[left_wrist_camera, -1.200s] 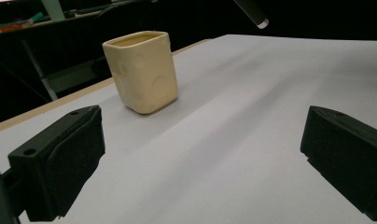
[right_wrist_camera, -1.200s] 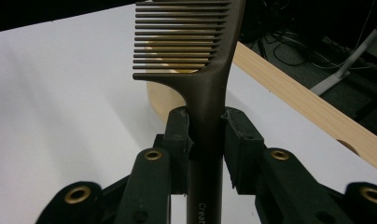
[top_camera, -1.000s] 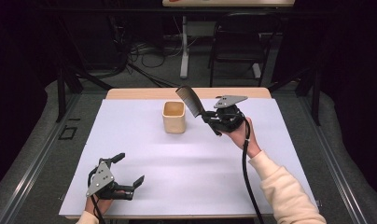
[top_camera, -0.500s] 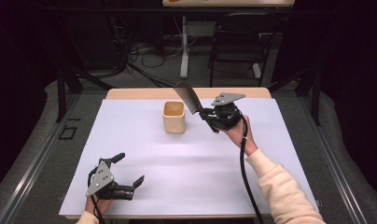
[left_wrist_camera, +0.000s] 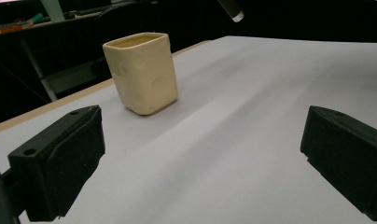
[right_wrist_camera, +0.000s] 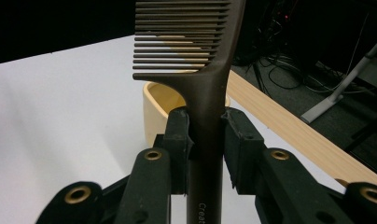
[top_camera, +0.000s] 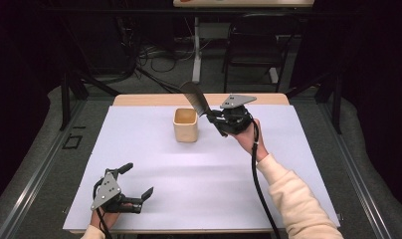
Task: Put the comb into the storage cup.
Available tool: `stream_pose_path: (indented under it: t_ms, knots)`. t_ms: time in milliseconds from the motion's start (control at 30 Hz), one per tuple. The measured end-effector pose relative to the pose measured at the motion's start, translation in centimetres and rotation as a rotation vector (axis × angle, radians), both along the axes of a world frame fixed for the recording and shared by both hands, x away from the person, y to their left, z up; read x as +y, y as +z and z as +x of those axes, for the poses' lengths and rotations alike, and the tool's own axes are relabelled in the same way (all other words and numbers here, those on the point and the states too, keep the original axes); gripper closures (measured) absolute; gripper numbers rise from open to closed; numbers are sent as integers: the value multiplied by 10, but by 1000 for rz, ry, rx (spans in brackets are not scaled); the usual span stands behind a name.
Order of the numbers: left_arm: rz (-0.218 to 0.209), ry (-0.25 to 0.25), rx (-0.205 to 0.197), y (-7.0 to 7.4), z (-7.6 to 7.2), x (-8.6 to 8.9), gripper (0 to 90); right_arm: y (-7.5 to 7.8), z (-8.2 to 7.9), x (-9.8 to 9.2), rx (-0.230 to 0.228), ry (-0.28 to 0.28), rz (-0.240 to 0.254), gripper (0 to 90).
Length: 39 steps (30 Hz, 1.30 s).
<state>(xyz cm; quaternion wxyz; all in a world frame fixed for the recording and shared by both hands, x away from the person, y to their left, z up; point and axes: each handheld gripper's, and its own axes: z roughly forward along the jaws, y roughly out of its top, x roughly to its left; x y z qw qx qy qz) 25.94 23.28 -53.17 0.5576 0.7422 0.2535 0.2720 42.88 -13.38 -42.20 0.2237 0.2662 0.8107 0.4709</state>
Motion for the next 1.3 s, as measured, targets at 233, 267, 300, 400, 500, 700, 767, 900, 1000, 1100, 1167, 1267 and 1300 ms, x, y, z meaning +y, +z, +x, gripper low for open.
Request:
stream_pose_path:
  t_ms: [233,267,300,400,500,700,767,900,1000,1100,1167,1267,1300]
  knots:
    - [2,-2,-2,0,0,0,0,5,2,6,-3,14,-3,724]
    - [1,-2,-3,0,0,0,0,5,2,7,-7,15,-4,724]
    - [0,-2,-2,0,0,0,0,5,2,8,-8,17,-2,724]
    - [0,-2,-1,0,0,0,0,5,4,11,-10,18,-3,725]
    - [-1,-4,0,0,0,-1,0,5,6,13,-7,19,-2,724]
    - [-1,-3,0,0,0,0,0,8,8,17,-17,23,3,724]
    - [1,-3,-3,0,0,0,0,8,9,20,-18,24,5,724]
    - [-4,-2,-4,1,0,0,0,9,10,23,-24,29,13,724]
    - [-4,-2,-5,0,0,0,0,8,13,24,-21,23,16,725]
    - [-5,-1,-6,0,0,1,0,6,16,24,-20,17,20,725]
    - [-4,0,-3,0,0,0,0,5,18,25,-16,12,18,724]
    - [-1,-2,-6,1,0,0,0,5,20,25,-16,5,21,725]
    - [-2,0,-4,0,0,0,0,5,20,25,-18,5,23,725]
